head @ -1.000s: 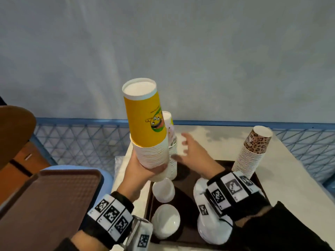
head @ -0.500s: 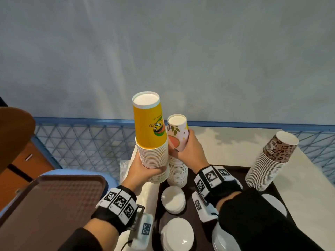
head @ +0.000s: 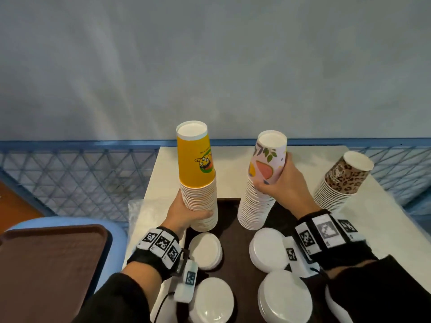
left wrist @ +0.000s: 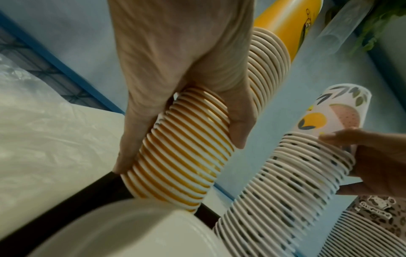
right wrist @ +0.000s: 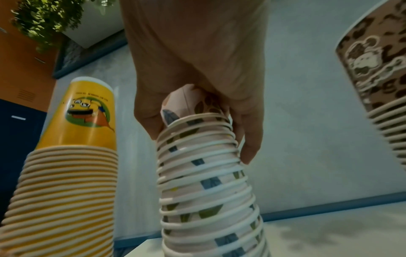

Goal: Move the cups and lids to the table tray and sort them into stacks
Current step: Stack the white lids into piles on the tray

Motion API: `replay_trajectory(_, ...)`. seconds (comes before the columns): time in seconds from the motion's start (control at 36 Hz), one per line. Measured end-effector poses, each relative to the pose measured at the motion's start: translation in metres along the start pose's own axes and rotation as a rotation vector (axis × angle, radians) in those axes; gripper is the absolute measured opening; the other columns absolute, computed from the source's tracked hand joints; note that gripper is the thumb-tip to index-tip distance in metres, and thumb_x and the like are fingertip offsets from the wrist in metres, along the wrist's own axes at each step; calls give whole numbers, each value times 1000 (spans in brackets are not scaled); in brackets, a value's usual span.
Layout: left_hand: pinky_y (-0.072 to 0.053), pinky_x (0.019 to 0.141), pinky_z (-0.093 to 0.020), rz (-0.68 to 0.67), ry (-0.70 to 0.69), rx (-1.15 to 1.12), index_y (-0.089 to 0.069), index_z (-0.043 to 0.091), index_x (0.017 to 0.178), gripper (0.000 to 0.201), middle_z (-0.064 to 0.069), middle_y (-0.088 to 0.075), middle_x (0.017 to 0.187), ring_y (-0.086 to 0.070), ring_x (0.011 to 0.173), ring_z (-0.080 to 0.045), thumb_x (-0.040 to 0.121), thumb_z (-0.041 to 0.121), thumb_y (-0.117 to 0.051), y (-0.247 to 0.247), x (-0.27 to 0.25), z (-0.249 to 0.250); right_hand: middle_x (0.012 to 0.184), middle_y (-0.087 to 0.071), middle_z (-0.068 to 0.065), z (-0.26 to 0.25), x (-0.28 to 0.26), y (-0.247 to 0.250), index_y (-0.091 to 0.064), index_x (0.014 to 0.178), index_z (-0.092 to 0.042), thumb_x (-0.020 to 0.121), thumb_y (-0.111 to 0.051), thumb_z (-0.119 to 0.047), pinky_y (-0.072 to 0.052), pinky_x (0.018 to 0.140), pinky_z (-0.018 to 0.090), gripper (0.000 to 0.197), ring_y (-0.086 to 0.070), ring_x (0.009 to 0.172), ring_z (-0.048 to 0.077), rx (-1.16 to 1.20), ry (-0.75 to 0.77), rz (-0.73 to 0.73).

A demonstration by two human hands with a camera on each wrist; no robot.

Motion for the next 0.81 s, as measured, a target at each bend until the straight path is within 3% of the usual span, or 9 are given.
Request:
replay_trajectory(0.17,-53,90,-50,34,1,47,-52,24,120,92,-1,-67,115,-63,108,-22,36,25,-90,-6,10,-16,121,-57,9,11,2,16,-37,127,-11,67,-81,-20,-40,77,25,75,-50,95,14,-26,6,-5)
replay_trajectory(0.44,-51,93,-52,10,-36,95,-53,24,120,95,0,-67,115,-63,107,-20,33,28,-89,-13,16,-26,121,-56,6,11,0,13,-38,127,-13,67,-80,-20,-39,76,23,73,-50,96,12,3,-6,-20)
replay_trajectory(0.53,-48,98,-51,-35,-21,132,-45,22,127,106,-1,-63,122,-59,113,-21,31,32,-89,-12,5,-12,123,-55,5,13,-1,14,-36,128,-12,68,-80,-22,-40,78,25,75,-53,102,15,3,-28,-34)
replay_trajectory(0.58,-41,106,-47,-24,30,184,-31,19,139,124,-4,-51,136,-48,127,-25,31,37,-91,-6,-6,0,130,-52,4,18,-6,17,-34,133,-13,66,-82,-24,-44,85,27,83,-53,115,18,45,-39,-45)
replay_trajectory(0.64,-31,112,-45,58,73,238,-12,16,148,131,-10,-30,152,-31,139,-27,45,33,-92,4,-19,14,142,-42,4,25,-17,23,-26,141,-18,66,-82,-29,-44,101,36,95,-45,128,19,102,-55,-36)
replay_trajectory(0.69,-27,115,-45,190,47,230,-5,18,149,124,-9,-19,156,-23,142,-26,56,31,-87,15,-37,28,151,-29,6,32,-34,30,-18,146,-23,71,-79,-30,-37,109,43,97,-37,135,23,138,-116,-13)
replay_trajectory(0.81,-36,109,-41,427,-175,119,-16,19,145,103,-1,-30,150,-35,134,-17,65,34,-78,8,-93,52,154,-26,7,58,-82,33,-19,147,-20,82,-69,-24,-32,105,33,83,-36,136,24,176,-227,68)
Point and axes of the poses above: each hand's wrist, its own x-axis towards the middle knuckle, its own y-axis out of the back of the hand, z = x × y, the point moved 5 cm from there along x, towards the middle knuckle
